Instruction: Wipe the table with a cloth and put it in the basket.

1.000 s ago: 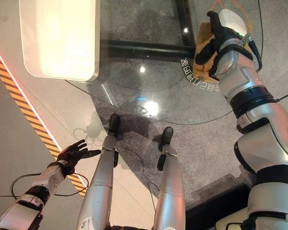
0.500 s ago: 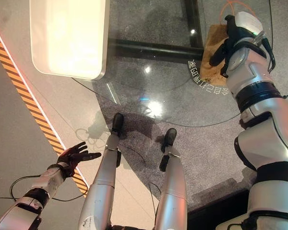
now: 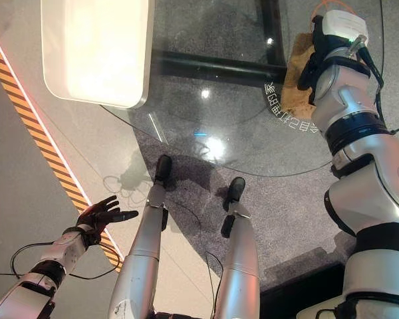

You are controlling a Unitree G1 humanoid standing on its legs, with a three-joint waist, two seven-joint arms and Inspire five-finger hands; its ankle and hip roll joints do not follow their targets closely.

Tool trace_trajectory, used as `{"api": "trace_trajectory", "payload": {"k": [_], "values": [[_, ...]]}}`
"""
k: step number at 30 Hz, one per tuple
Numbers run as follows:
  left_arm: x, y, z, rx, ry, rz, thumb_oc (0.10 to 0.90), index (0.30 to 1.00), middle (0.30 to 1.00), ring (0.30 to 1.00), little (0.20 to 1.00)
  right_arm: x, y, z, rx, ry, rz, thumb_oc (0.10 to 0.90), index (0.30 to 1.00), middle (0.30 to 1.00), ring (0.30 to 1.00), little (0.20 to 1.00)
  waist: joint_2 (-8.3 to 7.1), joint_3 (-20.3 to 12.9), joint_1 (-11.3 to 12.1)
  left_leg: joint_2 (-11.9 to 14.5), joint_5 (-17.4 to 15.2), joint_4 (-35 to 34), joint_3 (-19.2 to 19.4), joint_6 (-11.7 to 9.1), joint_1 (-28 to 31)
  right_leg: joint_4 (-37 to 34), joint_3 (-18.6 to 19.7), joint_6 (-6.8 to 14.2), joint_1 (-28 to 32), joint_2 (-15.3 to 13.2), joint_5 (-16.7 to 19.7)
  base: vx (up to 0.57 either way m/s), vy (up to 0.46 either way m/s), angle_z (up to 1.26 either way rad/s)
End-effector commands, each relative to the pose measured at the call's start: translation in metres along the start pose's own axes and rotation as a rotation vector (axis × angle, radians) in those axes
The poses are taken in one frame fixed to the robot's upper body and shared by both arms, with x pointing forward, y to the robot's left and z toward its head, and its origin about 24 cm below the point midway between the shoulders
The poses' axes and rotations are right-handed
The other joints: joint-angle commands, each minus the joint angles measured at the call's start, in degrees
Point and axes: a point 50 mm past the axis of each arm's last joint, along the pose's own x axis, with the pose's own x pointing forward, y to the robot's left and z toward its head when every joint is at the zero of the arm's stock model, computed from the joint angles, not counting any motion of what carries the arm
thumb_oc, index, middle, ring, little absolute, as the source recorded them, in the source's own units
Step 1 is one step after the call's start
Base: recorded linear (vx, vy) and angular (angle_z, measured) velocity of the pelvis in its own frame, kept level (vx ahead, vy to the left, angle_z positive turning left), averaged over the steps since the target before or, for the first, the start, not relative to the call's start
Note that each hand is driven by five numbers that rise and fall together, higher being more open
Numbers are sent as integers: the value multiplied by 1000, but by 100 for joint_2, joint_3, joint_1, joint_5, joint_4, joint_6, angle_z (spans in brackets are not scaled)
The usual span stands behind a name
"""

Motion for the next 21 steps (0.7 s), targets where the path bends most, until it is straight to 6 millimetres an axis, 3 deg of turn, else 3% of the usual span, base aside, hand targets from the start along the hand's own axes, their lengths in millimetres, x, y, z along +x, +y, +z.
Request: {"api": "trace_trajectory", "payload": {"k": [1, 21], "values": [[-13, 31, -20, 58, 73, 64, 800, 900, 900, 900, 900, 3, -59, -2, -85, 14, -197, 800, 900, 900, 900, 900, 81, -86, 58, -602, -524, 383, 534, 723, -80, -413, -374, -305, 154, 572, 71, 16, -37, 2], [-14, 30, -22, 71, 73, 47, 800, 900, 900, 900, 900, 5, -59, -1, -163, 5, -167, 800, 900, 900, 900, 900, 221, -86, 103, -663, -507, 453, 502, 727, -180, -288, -362, -346, 12, 548, 27, 1, -2, 0]]}}
